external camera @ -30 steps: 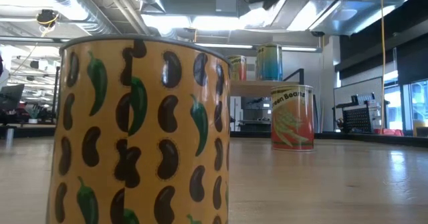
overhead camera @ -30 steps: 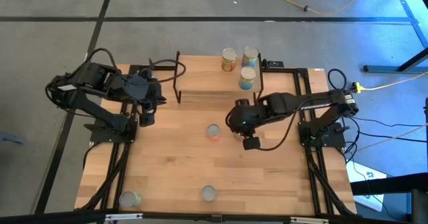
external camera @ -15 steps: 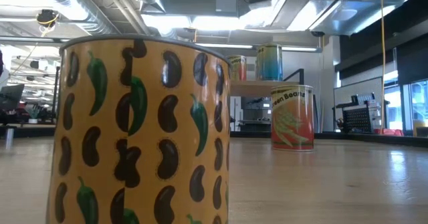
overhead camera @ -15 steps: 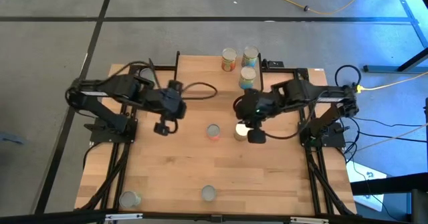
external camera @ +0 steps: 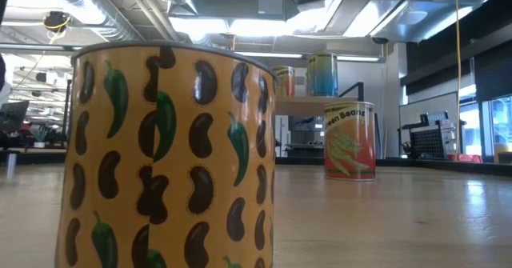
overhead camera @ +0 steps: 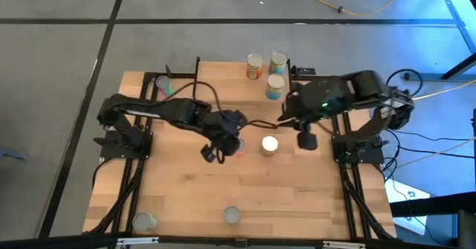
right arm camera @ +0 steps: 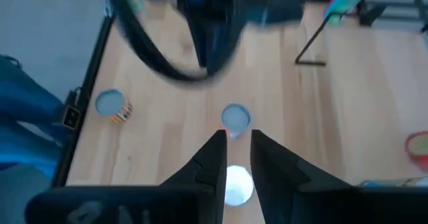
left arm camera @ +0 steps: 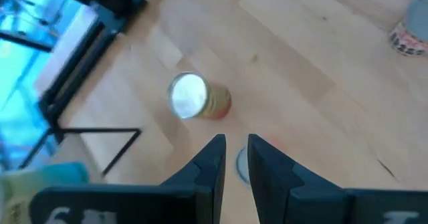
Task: Pick and place cans onto a shelf
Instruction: Put the canned green beans on the shelf
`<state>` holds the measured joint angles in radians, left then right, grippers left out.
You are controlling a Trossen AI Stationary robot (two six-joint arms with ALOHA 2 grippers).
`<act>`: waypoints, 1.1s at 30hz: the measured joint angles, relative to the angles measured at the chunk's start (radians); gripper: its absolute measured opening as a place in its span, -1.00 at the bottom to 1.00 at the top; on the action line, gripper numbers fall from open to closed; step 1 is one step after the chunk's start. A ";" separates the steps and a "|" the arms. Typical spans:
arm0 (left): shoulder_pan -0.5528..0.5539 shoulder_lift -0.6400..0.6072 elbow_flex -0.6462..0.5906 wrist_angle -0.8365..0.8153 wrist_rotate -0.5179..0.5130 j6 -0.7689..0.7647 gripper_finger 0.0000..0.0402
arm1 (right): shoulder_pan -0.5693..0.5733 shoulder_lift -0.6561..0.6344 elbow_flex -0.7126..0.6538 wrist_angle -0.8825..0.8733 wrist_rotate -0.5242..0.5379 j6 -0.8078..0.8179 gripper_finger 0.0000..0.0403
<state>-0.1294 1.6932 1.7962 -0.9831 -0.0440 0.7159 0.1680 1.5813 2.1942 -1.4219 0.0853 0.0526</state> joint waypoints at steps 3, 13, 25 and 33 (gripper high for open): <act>0.030 0.042 0.000 0.046 0.042 0.015 -0.72 | 0.000 -0.036 0.004 0.005 0.000 -0.010 -0.66; 0.113 0.164 0.000 0.187 0.066 0.034 -0.72 | -0.003 -0.128 0.004 0.016 0.002 -0.036 -0.66; 0.107 0.252 -0.001 0.325 0.144 0.084 -0.72 | -0.003 -0.156 0.004 0.007 0.002 -0.036 -0.66; 0.109 0.253 0.000 0.352 0.215 0.083 -0.72 | -0.003 -0.156 0.004 0.000 0.000 -0.035 -0.66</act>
<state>-0.0207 1.9465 1.7958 -0.6308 0.1707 0.7994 0.1646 1.4250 2.1979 -1.4220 0.0856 0.0174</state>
